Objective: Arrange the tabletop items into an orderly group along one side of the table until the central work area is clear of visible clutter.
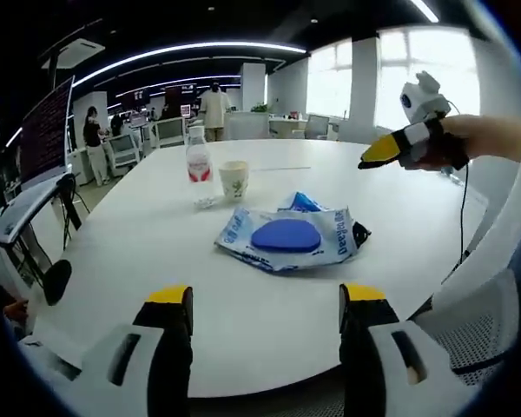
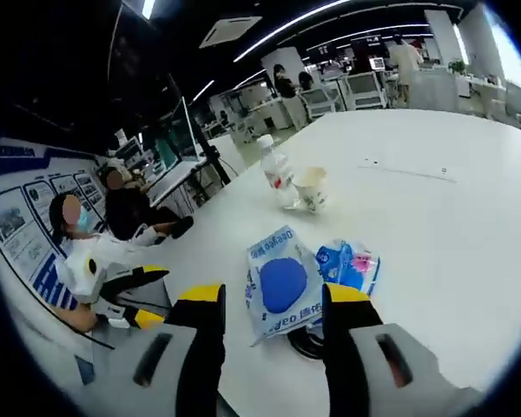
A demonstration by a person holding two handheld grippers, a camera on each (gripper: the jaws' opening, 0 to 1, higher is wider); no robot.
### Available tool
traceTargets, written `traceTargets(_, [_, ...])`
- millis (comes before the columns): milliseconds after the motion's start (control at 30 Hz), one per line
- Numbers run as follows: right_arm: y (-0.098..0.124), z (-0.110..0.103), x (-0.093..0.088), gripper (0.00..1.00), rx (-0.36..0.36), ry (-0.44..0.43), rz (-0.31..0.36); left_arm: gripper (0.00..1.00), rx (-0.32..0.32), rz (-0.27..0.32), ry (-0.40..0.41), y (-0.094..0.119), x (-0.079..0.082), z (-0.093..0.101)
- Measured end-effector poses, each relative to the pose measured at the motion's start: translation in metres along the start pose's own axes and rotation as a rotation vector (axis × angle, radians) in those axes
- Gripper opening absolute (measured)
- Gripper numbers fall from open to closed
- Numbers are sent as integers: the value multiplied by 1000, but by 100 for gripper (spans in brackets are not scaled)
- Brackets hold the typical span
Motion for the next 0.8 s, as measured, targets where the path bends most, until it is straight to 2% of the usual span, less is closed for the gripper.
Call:
traceTargets(233, [3, 0, -28, 40, -13, -92, -5, 69, -5, 9, 5, 1, 2, 0])
traceTargets(567, [9, -12, -47, 39, -3, -229, 39, 70, 8, 40, 68, 4, 10, -8])
traceTargets(633, [9, -14, -53, 39, -10, -271, 52, 70, -1, 51, 82, 0, 14, -12])
traceTargets(800, [9, -16, -68, 35, -41, -281, 41, 70, -48, 35, 79, -26, 28, -34])
Point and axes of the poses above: the point that each gripper's makers call its tool centre point, and the gripper's own axes: y roughly backward along the fingers, z roughly to its right, x roughly out of its top, the point moved 6 cm from there along y, roughly backward along the fingers, and after that the axes turned 7 degrees about -y, right-handed, at the moved point
